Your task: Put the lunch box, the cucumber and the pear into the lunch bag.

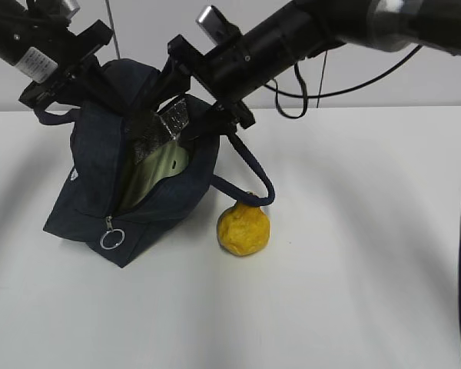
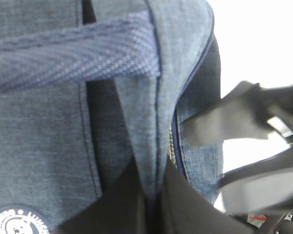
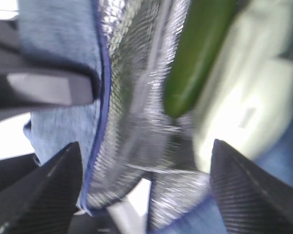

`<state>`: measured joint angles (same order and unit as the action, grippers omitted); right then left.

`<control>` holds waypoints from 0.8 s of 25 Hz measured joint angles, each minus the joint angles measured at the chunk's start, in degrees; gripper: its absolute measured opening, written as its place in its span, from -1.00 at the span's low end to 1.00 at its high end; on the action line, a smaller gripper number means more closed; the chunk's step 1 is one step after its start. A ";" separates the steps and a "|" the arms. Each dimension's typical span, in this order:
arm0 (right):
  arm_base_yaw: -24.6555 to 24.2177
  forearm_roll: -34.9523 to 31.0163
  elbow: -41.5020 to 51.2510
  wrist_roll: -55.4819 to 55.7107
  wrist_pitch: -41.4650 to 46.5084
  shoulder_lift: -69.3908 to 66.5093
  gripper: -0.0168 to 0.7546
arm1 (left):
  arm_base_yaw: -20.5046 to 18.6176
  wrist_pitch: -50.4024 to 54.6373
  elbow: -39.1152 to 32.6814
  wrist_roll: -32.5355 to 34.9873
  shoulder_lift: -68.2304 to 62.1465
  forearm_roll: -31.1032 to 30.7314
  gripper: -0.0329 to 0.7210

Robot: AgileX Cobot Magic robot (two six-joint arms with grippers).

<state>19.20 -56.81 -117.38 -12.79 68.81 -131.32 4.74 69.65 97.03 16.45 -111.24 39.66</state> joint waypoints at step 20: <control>-0.48 34.11 19.47 1.99 1.61 19.58 0.51 | 0.00 0.00 0.00 0.00 0.00 -0.05 -0.91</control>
<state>18.72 -22.70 -97.91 -10.80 70.41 -111.74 4.74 69.65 97.03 16.45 -111.24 39.61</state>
